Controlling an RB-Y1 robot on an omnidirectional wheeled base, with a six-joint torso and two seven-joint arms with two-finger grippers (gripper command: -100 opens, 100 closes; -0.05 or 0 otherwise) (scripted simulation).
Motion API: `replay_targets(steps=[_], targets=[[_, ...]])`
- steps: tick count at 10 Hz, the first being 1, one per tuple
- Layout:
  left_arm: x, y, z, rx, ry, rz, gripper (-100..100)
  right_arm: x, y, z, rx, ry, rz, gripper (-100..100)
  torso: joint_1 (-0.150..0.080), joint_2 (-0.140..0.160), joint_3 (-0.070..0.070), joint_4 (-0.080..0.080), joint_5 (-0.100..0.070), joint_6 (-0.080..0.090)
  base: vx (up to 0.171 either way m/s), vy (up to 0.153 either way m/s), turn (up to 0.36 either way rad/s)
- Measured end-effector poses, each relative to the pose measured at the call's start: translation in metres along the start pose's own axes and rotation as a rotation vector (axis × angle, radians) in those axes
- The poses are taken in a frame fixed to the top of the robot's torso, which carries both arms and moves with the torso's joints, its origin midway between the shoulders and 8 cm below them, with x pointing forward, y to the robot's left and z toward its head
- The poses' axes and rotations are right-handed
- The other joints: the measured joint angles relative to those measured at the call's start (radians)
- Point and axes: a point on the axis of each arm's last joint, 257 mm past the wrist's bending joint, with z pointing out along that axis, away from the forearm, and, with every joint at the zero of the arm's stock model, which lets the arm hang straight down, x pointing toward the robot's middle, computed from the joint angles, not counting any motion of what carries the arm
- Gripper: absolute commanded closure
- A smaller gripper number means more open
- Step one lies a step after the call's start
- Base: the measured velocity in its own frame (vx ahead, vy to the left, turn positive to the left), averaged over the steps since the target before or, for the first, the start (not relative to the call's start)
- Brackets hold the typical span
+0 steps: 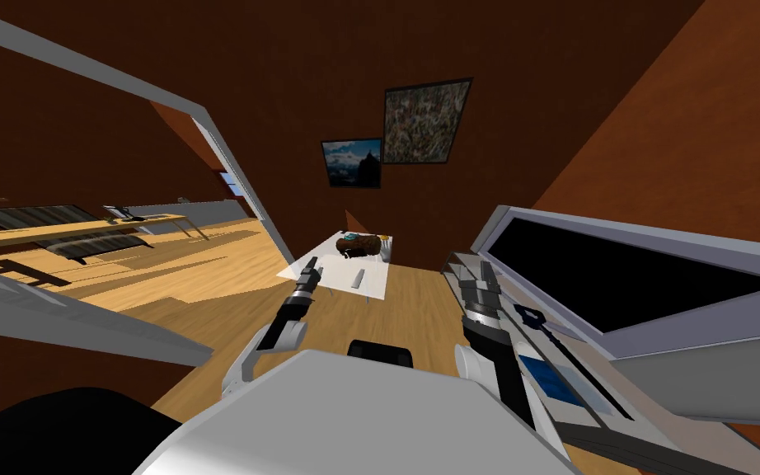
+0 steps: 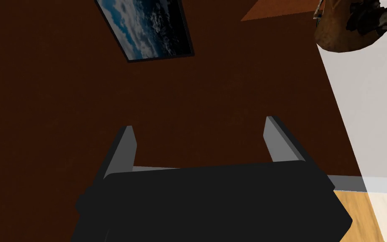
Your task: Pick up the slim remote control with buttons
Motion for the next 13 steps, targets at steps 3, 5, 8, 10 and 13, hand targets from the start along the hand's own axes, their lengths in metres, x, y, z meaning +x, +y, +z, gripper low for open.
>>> replay_targets(steps=[3, 5, 8, 10, 13], targets=[[-0.024, 0.032, 0.003, -0.095, -0.027, 0.016, -100, 0.0, 0.0, 0.0, 0.0, 0.0, 0.0, 0, -0.001, -0.001, 0.0, 0.0, 0.0, 0.0, 0.013, -0.134, -0.035], [-0.042, 0.056, -0.002, -0.17, -0.053, 0.023, -100, 0.0, 0.0, 0.0, 0.0, 0.0, 0.0, 0, 0.001, -0.003, -0.002, -0.001, 0.0, 0.0, 0.05, -0.11, -0.023], [-0.078, 0.095, -0.01, -0.289, -0.103, 0.03, -100, 0.0, 0.0, 0.0, 0.0, 0.0, 0.0, 0, -0.001, -0.004, -0.002, -0.001, 0.0, 0.0, 0.049, -0.123, -0.026], [-0.1, 0.114, -0.01, -0.356, -0.139, 0.027, -100, 0.0, 0.0, 0.0, 0.0, 0.0, 0.0, 0, 0.0, -0.004, -0.002, -0.001, 0.0, 0.0, 0.051, -0.104, -0.03], [-0.131, 0.153, -0.025, -0.479, -0.199, 0.016, -100, 0.0, 0.0, 0.0, 0.0, 0.0, 0.0, 0, 0.0, -0.003, -0.002, -0.001, 0.0, 0.0, 0.06, -0.117, -0.026]])
